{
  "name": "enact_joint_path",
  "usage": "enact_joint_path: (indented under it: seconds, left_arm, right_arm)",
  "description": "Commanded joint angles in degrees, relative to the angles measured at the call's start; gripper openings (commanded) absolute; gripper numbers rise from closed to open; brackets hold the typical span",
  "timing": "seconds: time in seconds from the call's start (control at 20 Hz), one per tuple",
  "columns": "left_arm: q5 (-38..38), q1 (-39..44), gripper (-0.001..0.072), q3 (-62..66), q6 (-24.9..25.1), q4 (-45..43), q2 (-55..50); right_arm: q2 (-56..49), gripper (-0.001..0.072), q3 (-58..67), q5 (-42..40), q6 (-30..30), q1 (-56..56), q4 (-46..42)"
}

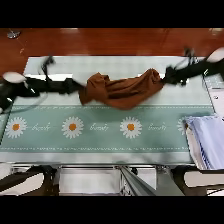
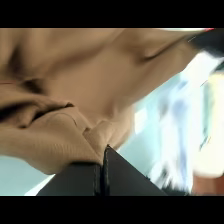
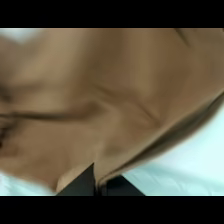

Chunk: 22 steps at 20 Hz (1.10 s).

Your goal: Fold the shirts.

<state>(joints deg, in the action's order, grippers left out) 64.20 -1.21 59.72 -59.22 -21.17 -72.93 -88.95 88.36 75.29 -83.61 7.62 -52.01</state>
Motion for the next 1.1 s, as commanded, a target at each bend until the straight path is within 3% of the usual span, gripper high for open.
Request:
enact_joint_path:
  seconds: [0.0, 0.1, 0.35, 0.75, 1.05]
  left_arm:
    - [-2.34, -2.95, 0.0025, 17.92, -0.04, 4.5, 5.4]
    - [-4.55, -4.98, 0.0025, 27.21, -2.97, 4.13, 8.66]
    - [-10.27, -10.47, 0.0025, 42.38, -9.6, -9.07, 19.37]
    - [-11.08, -16.48, 0.0025, 45.4, -16.79, -33.31, 37.11]
    - [3.02, -16.5, 0.0025, 40.22, -19.06, -32.5, 36.65]
  right_arm:
    - [3.54, 0.0029, 24.57, 2.89, -1.07, -0.22, -0.72]
    - [7.34, 0.0029, 34.6, 2.47, -1.53, -0.22, -1.81]
    - [26.05, 0.0029, 31.93, -0.92, 1.4, -0.22, -3.02]
    - [42.97, 0.0029, 31.36, 1.49, 0.85, -0.22, -13.18]
    - [44.17, 0.0029, 23.89, 8.66, 0.26, -0.22, -11.65]
